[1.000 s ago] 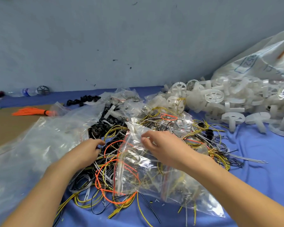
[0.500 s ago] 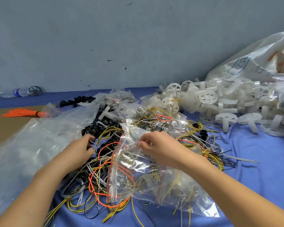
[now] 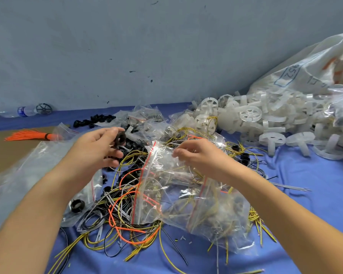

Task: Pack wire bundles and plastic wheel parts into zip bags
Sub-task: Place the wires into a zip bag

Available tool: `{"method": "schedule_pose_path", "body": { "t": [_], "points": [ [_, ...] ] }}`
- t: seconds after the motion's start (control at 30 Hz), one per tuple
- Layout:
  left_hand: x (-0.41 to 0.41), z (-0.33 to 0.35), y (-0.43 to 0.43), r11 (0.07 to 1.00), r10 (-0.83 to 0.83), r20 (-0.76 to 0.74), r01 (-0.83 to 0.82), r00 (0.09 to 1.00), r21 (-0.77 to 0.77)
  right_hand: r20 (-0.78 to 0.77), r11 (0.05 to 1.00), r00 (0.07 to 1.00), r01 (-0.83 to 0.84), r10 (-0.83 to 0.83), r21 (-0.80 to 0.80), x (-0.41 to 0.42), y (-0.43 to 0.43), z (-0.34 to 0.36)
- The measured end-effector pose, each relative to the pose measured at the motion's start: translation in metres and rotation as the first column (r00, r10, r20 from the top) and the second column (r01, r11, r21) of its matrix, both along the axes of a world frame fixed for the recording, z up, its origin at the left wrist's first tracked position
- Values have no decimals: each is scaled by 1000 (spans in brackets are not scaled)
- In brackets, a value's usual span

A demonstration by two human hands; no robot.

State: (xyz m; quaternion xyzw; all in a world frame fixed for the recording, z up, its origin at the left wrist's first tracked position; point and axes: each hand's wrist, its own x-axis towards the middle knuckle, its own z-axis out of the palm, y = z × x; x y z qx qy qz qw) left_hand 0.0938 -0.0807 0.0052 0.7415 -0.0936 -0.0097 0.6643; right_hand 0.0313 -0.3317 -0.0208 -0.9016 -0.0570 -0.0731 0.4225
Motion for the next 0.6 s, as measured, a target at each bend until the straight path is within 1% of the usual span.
{"method": "schedule_pose_path", "body": {
  "t": [0.03, 0.1, 0.2, 0.3, 0.33, 0.37, 0.43, 0.47, 0.5, 0.6],
  "points": [
    [-4, 3, -4, 995, -52, -80, 45, 995, -85, -4, 999, 1000, -1, 1, 50, 0, -2, 2],
    [-11, 6, -12, 974, -162, -179, 128, 971, -185, 6, 992, 1000, 2, -2, 125, -1, -6, 6],
    [-18, 7, -19, 929, -315, -241, 245, 918, -278, 69, 984, 997, 24, -37, 179, -2, -10, 11],
    [-22, 8, -19, 888, -420, -257, 335, 870, -315, 100, 978, 994, 32, -53, 205, -2, -12, 14],
    [-21, 8, -20, 895, -408, -236, 335, 882, -294, 111, 980, 993, 27, -50, 199, -2, -13, 14],
    [-19, 7, -21, 922, -353, -195, 305, 915, -239, 120, 980, 992, 22, -46, 197, -2, -13, 14],
    [-13, 4, -23, 976, -183, -90, 170, 979, -133, 130, 978, 991, 13, -41, 209, -2, -13, 15],
    [-11, 3, -23, 982, -142, -76, 130, 987, -138, 134, 976, 990, 7, -37, 219, -2, -14, 16],
    [-11, 2, -24, 977, -149, -93, 132, 984, -170, 136, 974, 990, -2, -30, 227, -2, -13, 16],
    [-13, -4, -23, 925, -318, -200, 258, 927, -280, 136, 970, 991, -20, -14, 242, -3, -11, 18]
  ]
}}
